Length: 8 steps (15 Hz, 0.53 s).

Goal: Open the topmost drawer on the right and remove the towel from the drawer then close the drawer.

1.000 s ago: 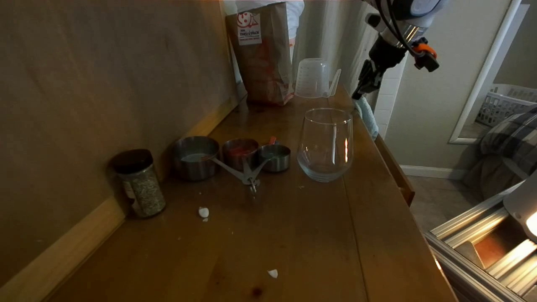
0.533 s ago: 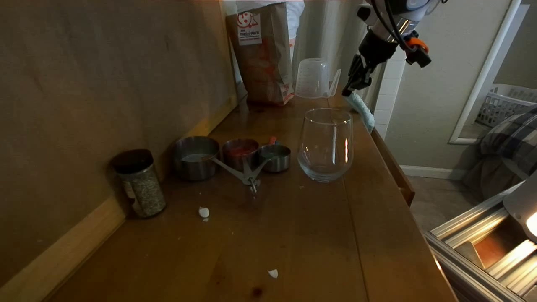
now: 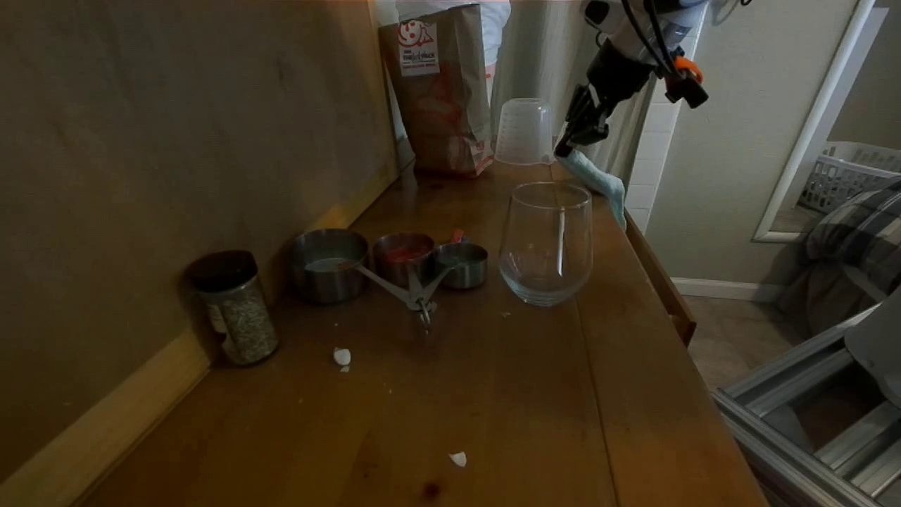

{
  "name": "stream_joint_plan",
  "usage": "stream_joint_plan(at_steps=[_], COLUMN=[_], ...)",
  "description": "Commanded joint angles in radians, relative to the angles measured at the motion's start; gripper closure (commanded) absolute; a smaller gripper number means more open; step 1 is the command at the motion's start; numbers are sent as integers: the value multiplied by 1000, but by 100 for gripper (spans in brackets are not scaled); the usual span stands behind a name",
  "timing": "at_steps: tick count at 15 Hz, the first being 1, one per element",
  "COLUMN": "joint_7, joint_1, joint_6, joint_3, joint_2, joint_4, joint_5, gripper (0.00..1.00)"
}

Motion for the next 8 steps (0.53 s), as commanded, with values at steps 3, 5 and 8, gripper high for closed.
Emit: stream_joint_plan(at_steps=[3,5,8], joint_7=[3,18,42], joint_1=[7,5,0], joint_6=[-100,-154,-235], joint_3=[0,-2,-7], joint_2=[-43,-49,-57], joint_4=[-12,-19,-22], joint_5=[-61,-97,-154], gripper=[98,98,98])
